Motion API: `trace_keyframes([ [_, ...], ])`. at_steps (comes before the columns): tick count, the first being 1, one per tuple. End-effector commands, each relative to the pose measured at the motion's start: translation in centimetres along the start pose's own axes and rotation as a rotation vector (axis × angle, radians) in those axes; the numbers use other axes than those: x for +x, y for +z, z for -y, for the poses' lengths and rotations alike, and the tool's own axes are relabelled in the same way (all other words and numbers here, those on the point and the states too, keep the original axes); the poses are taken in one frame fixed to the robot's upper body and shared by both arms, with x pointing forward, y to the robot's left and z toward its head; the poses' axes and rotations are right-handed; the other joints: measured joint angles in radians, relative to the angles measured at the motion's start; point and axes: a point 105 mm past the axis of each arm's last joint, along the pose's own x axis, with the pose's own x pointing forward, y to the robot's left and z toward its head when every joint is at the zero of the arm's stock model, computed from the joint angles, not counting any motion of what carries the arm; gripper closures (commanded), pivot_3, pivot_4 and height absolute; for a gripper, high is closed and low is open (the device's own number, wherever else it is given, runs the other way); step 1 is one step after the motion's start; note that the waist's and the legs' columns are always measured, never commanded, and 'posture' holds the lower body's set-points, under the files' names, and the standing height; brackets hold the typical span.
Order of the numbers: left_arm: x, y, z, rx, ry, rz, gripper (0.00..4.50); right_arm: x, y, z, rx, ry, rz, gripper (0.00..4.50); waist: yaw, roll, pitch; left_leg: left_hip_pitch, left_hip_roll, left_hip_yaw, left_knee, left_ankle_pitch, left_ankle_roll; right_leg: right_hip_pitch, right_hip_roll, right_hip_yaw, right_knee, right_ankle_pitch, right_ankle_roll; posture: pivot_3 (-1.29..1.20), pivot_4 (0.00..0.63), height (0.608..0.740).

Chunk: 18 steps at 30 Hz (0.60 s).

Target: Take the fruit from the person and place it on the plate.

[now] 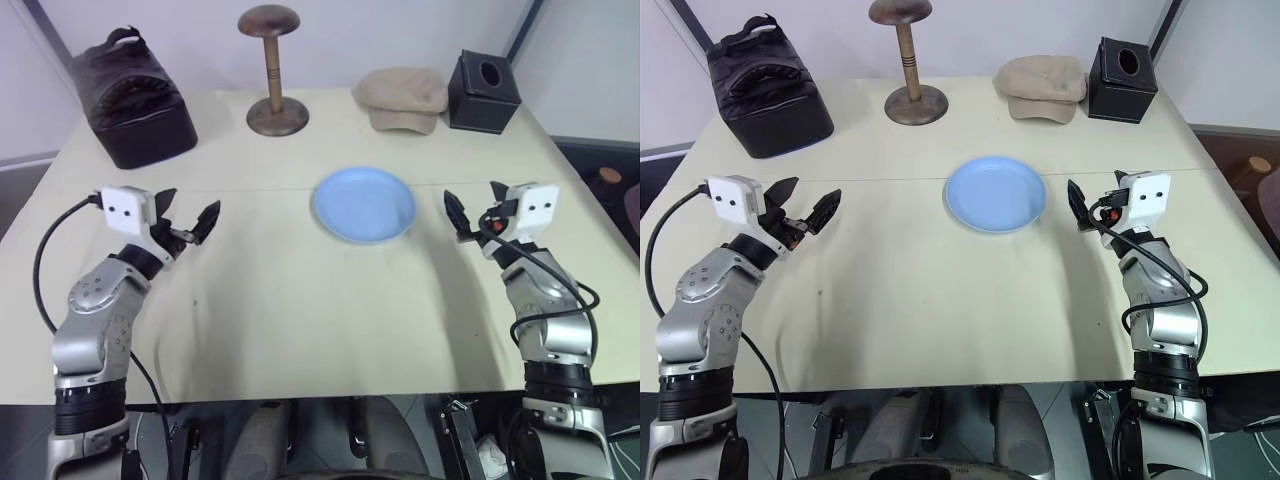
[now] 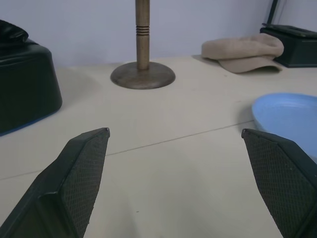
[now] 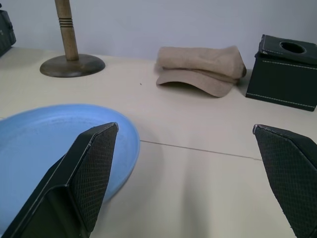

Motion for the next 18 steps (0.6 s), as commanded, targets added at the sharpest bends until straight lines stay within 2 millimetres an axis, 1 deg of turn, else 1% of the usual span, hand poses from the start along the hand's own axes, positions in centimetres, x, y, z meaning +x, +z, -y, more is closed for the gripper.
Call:
trace_keyframes([
  [1, 0.03, 1.5, -0.28, 0.034, 0.004, 0.052, 0.0, 0.36, 1.52, 0.06, -0.022, 0.0, 0.059, 0.04, 0.0, 0.0, 0.0, 0.0, 0.0, 0.0, 0.0, 0.0, 0.0, 0.0, 0.0, 0.0, 0.0, 0.0, 0.0, 0.0, 0.15, 0.74],
  [18, -0.09, 1.39, -0.08, 0.036, -0.005, 0.044, 0.0, 0.07, 1.56, -0.33, -0.026, 0.001, 0.053, 0.04, 0.0, 0.0, 0.0, 0.0, 0.0, 0.0, 0.0, 0.0, 0.0, 0.0, 0.0, 0.0, 0.0, 0.0, 0.0, 0.0, 0.15, 0.74],
])
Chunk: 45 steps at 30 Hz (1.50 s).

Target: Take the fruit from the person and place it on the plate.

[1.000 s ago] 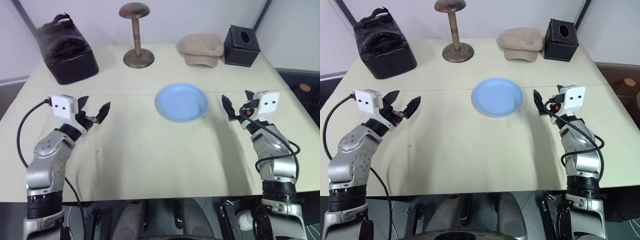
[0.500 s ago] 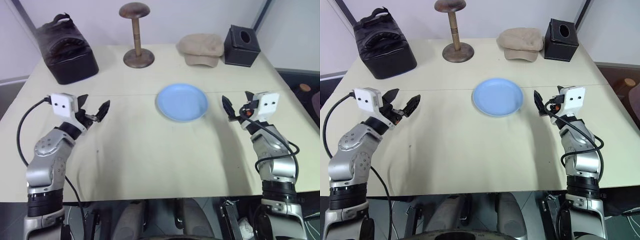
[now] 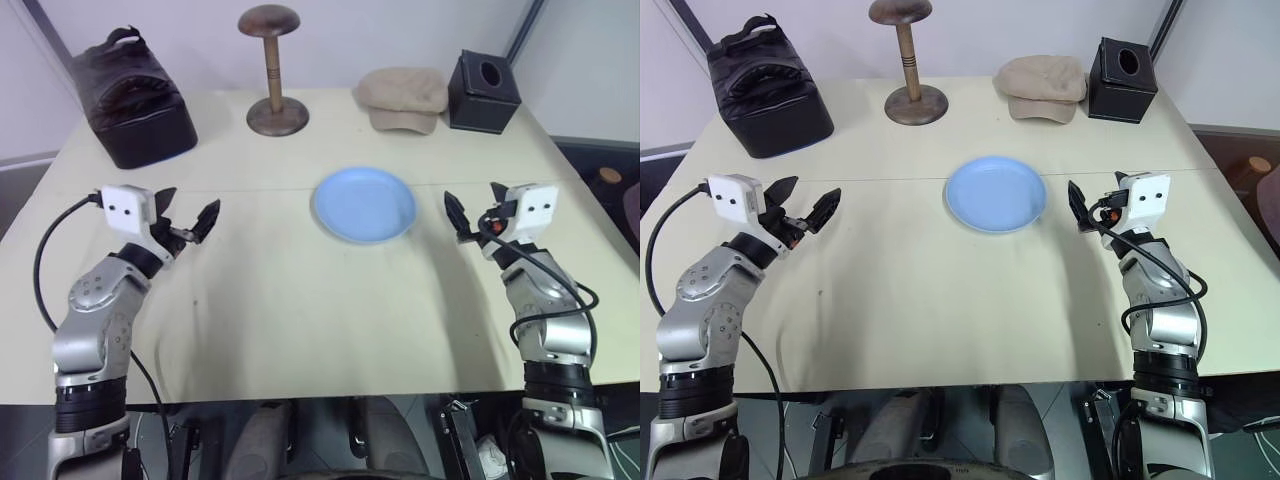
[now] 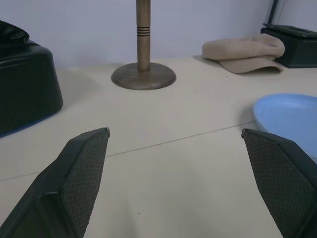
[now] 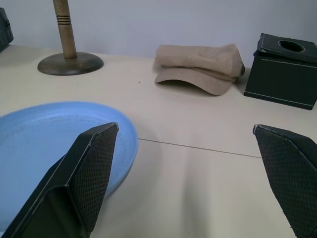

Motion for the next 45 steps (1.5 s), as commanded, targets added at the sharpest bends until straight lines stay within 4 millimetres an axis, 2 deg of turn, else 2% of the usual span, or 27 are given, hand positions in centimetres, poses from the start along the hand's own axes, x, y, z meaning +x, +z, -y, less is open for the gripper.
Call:
trace_keyframes([
  [1, -0.15, 1.26, -0.11, 0.034, 0.001, 0.04, 0.0, 0.06, 1.58, -0.32, -0.019, 0.005, 0.054, 0.04, 0.0, 0.0, 0.0, 0.0, 0.0, 0.0, 0.0, 0.0, 0.0, 0.0, 0.0, 0.0, 0.0, 0.0, 0.0, 0.0, 0.15, 0.74],
  [23, -0.28, 1.11, -0.23, 0.036, 0.006, 0.036, 0.0, 0.36, 1.88, -0.52, -0.023, 0.004, 0.054, 0.04, 0.0, 0.0, 0.0, 0.0, 0.0, 0.0, 0.0, 0.0, 0.0, 0.0, 0.0, 0.0, 0.0, 0.0, 0.0, 0.0, 0.15, 0.74],
  [32, -0.32, 1.06, -0.27, 0.036, 0.006, 0.033, 0.0, -0.03, 1.14, 0.18, -0.022, -0.002, 0.043, 0.04, 0.0, 0.0, 0.0, 0.0, 0.0, 0.0, 0.0, 0.0, 0.0, 0.0, 0.0, 0.0, 0.0, 0.0, 0.0, 0.0, 0.15, 0.74],
  [45, -0.4, 0.99, -0.33, 0.036, 0.01, 0.034, 0.0, 0.11, 1.15, 0.04, -0.023, 0.002, 0.044, 0.04, 0.0, 0.0, 0.0, 0.0, 0.0, 0.0, 0.0, 0.0, 0.0, 0.0, 0.0, 0.0, 0.0, 0.0, 0.0, 0.0, 0.15, 0.74],
])
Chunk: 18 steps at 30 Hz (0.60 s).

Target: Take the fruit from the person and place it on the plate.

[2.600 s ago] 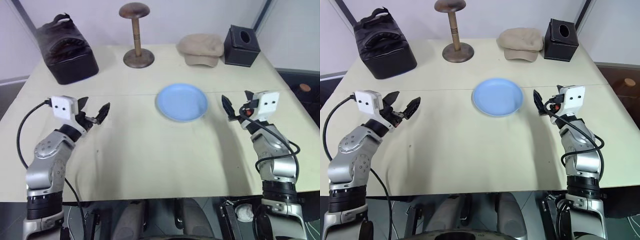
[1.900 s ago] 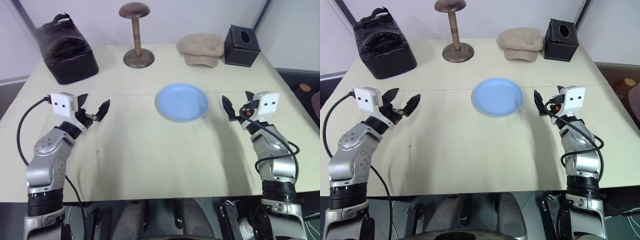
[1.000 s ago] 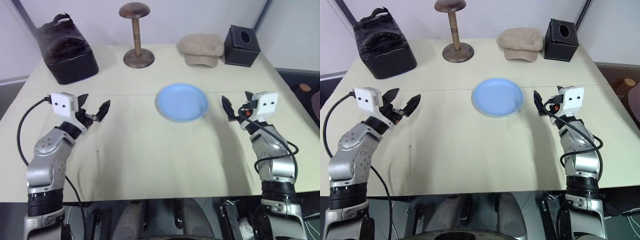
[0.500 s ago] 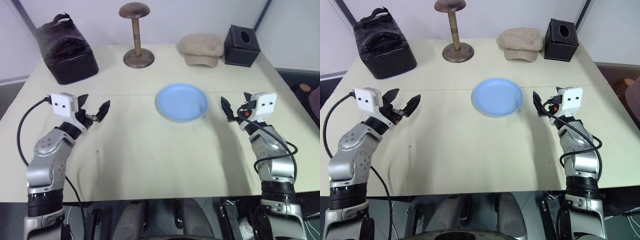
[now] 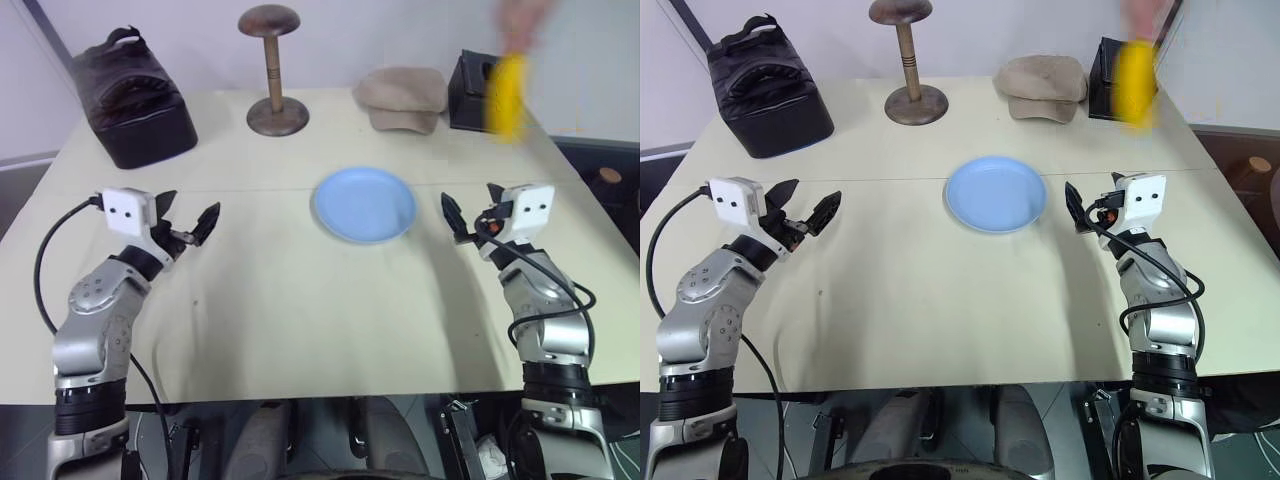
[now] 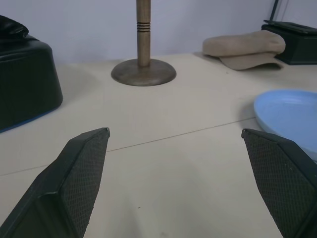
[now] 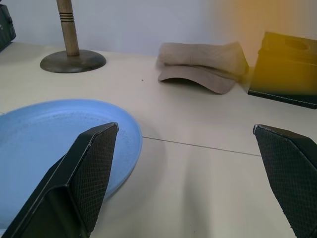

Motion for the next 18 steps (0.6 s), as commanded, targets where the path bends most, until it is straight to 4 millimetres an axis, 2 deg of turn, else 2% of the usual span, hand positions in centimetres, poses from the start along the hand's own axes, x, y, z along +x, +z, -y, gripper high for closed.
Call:
trace_keyframes([
  [1, -0.2, 1.3, -0.3, 0.037, 0.009, 0.045, 0.0, 0.0, 1.3, 0.4, -0.02, -0.008, 0.05, 0.04, 0.0, 0.0, 0.0, 0.0, 0.0, 0.0, 0.0, 0.0, 0.0, 0.0, 0.0, 0.0, 0.0, 0.0, 0.0, 0.0, 0.15, 0.74],
  [12, -0.8, 1.9, -0.9, 0.049, 0.019, 0.05, 0.0, 0.3, 1.6, -0.1, -0.006, 0.037, 0.046, 0.04, -0.001, 0.0, 0.0, 0.0, 0.0, 0.0, 0.0, 0.0, 0.0, 0.0, 0.0, 0.0, 0.0, 0.0, 0.0, 0.0, 0.15, 0.74],
  [18, -1.0, 2.3, -1.4, 0.067, 0.013, 0.047, 0.0, -1.1, 4.6, -4.1, 0.12, 0.443, 0.019, 0.04, 0.0, 0.0, 0.0, 0.0, 0.0, 0.0, 0.0, 0.0, 0.001, 0.0, 0.0, 0.0, -0.001, 0.0, 0.0, 0.0, 0.15, 0.74],
])
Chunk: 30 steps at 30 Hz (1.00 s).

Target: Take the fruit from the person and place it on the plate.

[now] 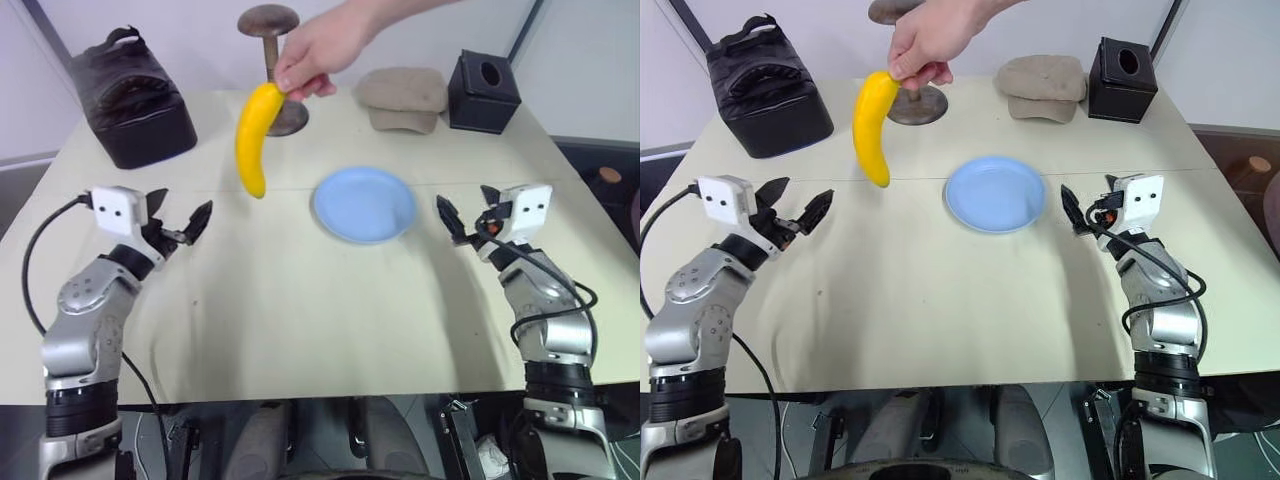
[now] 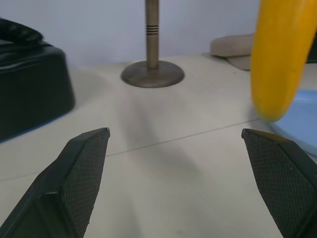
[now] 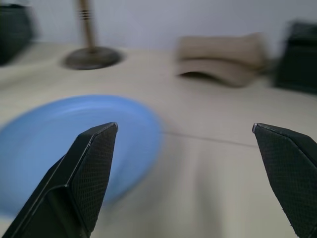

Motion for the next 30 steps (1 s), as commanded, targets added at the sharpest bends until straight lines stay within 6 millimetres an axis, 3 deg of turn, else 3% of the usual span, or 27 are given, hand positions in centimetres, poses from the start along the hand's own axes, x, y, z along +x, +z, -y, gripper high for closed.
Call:
trace_keyframes([
  [1, -0.4, 1.7, -0.3, 0.035, -0.022, 0.047, 0.0, -0.5, 3.3, -2.8, 0.013, 0.242, 0.02, 0.04, 0.0, 0.0, 0.0, 0.0, 0.0, 0.0, 0.0, 0.0, 0.0, 0.0, 0.0, 0.0, 0.0, 0.0, 0.0, 0.0, 0.15, 0.74],
  [6, -0.7, 2.9, 0.0, 0.042, -0.117, 0.052, 0.0, -1.0, 3.9, -3.6, -0.004, 0.337, -0.059, 0.04, 0.0, -0.001, 0.0, 0.0, 0.001, 0.0, 0.0, -0.001, 0.001, 0.001, 0.0, 0.0, -0.003, -0.002, -0.003, 0.0, 0.15, 0.74],
  [12, 0.6, 6.1, 3.4, 0.023, -0.399, 0.083, 0.0, -0.3, 3.4, -3.9, -0.014, 0.326, -0.068, 0.04, 0.003, -0.002, 0.001, -0.002, 0.001, 0.0, 0.0, -0.001, 0.001, 0.001, -0.001, -0.001, -0.004, -0.002, -0.003, 0.0, 0.15, 0.74],
  [14, 1.5, 6.5, 3.7, 0.043, -0.432, 0.084, 0.0, -0.1, 3.1, -4.1, -0.014, 0.326, -0.07, 0.04, 0.006, -0.002, 0.001, -0.002, 0.0, 0.0, 0.001, -0.001, 0.001, 0.001, -0.001, -0.001, -0.004, -0.002, -0.003, 0.0, 0.15, 0.74],
  [21, 4.5, 6.4, 3.6, 0.039, -0.454, 0.087, 0.0, 0.0, 2.8, -4.7, -0.011, 0.316, -0.057, 0.04, 0.0, -0.002, 0.001, -0.003, 0.0, 0.0, 0.0, -0.001, 0.002, 0.0, 0.0, -0.001, -0.005, 0.0, 0.0, 0.0, 0.15, 0.74],
  [30, 7.6, 6.2, 5.0, 0.023, -0.53, 0.098, 0.0, -0.6, 2.3, -4.8, -0.001, 0.26, -0.044, 0.04, 0.003, -0.002, 0.001, -0.004, 0.0, 0.0, 0.001, -0.001, 0.002, 0.0, -0.001, -0.001, -0.005, 0.001, 0.001, 0.0, 0.15, 0.74],
])
